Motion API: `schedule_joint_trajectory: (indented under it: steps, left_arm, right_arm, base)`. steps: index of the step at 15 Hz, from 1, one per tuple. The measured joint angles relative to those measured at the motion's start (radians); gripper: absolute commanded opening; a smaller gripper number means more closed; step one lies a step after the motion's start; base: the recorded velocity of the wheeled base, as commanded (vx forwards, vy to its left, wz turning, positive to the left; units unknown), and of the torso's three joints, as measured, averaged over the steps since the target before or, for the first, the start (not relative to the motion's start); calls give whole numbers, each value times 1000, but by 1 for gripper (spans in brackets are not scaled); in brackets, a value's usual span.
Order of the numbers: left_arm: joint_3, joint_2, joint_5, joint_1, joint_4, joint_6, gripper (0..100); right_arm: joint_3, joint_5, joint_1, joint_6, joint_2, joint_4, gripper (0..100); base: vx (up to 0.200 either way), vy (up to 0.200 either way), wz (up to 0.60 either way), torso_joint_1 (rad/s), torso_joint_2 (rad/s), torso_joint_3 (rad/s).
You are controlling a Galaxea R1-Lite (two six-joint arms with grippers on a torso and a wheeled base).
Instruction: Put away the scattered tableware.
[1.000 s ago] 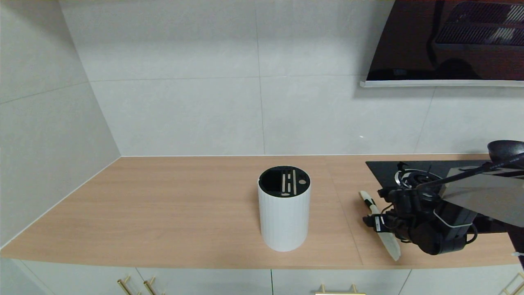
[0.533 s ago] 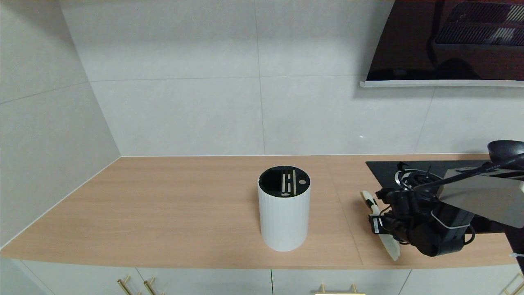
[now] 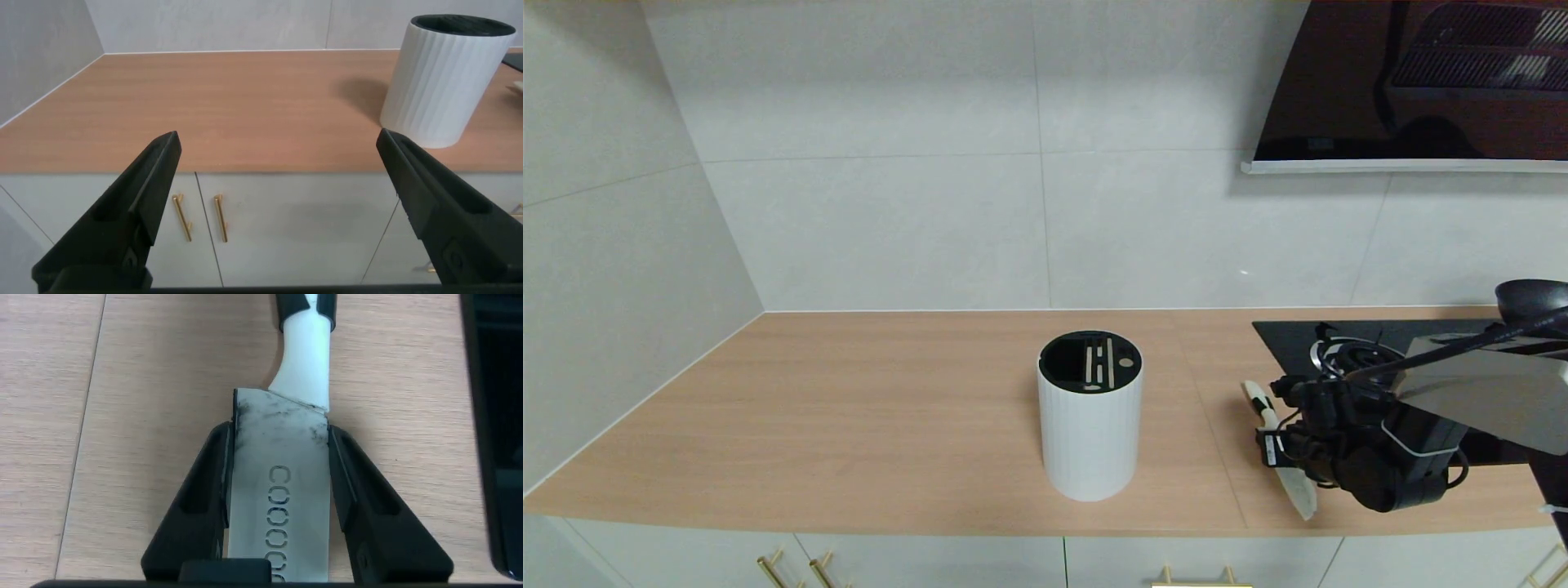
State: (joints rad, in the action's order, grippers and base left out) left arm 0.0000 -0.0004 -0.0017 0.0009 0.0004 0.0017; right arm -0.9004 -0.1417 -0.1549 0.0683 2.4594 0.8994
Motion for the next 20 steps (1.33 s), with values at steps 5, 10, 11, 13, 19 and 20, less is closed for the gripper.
schedule_joint_trajectory:
  steps: [5, 10, 11, 13, 19, 20]
  left_arm:
    - [0, 0, 2, 0, 0, -2, 100]
    - [-123, 20, -27, -3, -20, -30, 100]
    - [-184, 61, -52, -6, 0, -31, 100]
    - [-309, 200, -111, -10, 19, -29, 100]
    - [-700, 872, -249, -96, -55, -135, 100]
    - [-744, 981, -259, -137, -138, -227, 100]
  right_arm:
    - [50, 0, -12, 41, -156, -4, 0]
    - [122, -1, -92, 52, -426, -15, 0]
    - [121, -1, -123, 54, -489, -37, 0]
    - [71, -4, -197, 55, -585, -118, 0]
    - [-27, -57, -435, 64, -702, -163, 0]
    - [-24, -68, -476, 77, -708, -162, 0]
  base:
    - [0, 0, 0, 0, 0, 0]
    - [0, 0, 0, 0, 0, 0]
    - [0, 0, 0, 0, 0, 0]
    - [0, 0, 0, 0, 0, 0]
    - [0, 0, 0, 0, 0, 0]
    - [0, 0, 0, 0, 0, 0]
